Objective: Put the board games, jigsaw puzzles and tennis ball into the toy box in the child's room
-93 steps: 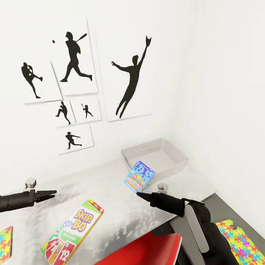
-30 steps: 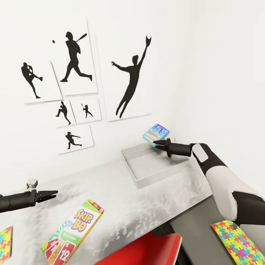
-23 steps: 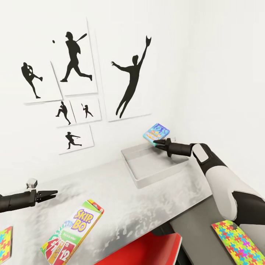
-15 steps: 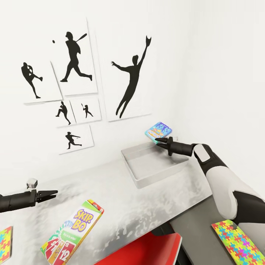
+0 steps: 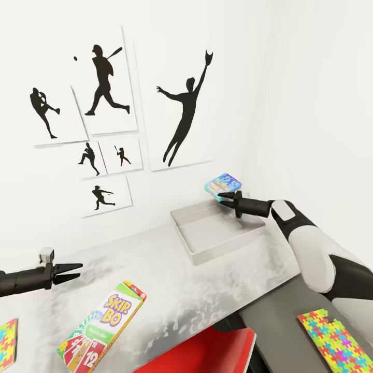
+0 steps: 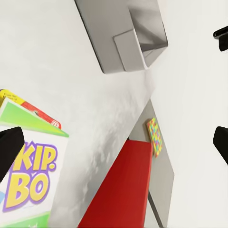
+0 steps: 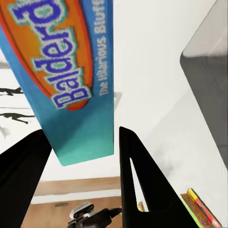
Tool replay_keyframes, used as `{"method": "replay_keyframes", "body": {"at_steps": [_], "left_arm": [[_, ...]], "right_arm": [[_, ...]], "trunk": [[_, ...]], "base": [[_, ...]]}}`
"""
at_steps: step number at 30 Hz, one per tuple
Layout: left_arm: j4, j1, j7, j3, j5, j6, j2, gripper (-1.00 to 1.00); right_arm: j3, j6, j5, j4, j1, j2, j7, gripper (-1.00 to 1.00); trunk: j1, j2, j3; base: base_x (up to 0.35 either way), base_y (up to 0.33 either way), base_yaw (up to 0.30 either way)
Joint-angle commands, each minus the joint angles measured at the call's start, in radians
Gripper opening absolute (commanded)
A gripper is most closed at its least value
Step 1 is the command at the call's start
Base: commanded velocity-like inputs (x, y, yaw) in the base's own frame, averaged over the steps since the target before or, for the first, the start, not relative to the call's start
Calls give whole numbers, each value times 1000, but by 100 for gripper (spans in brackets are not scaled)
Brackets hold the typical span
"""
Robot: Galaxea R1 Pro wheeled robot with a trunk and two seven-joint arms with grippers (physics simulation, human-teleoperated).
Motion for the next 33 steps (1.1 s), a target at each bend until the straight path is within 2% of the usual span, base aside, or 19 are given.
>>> {"method": "replay_keyframes", "body": {"at_steps": [1,9,16,26,30,33], "left_arm": [[0,-1,-4,0,-1,11,0,100],[0,-2,-4,-2,-2,17,-1,100],[0,-3,-4,-3,-2,24,-7,100],[0,-3,-4,-3,-2,25,-13,100],[0,-3,-4,-3,-2,26,-13,100],[0,-3,-4,-3,-2,27,-13,100]], "right_arm": [[-12,6,3,3,-3,1,-3,-100],[-32,4,-15,13,-10,1,-105,-100],[-33,6,-38,8,-27,2,-170,-100],[-34,6,-47,14,-57,2,-276,-100],[-62,1,-95,14,-60,2,-303,-100],[-81,-2,-123,13,-61,3,-367,-100]], "trunk": [[1,-2,-2],[1,-2,-2],[1,-2,-2],[1,-2,-2],[1,-2,-2],[1,-2,-2]], "base": [[0,0,0],[0,0,0],[0,0,0],[0,0,0],[0,0,0],[0,0,0]]}}
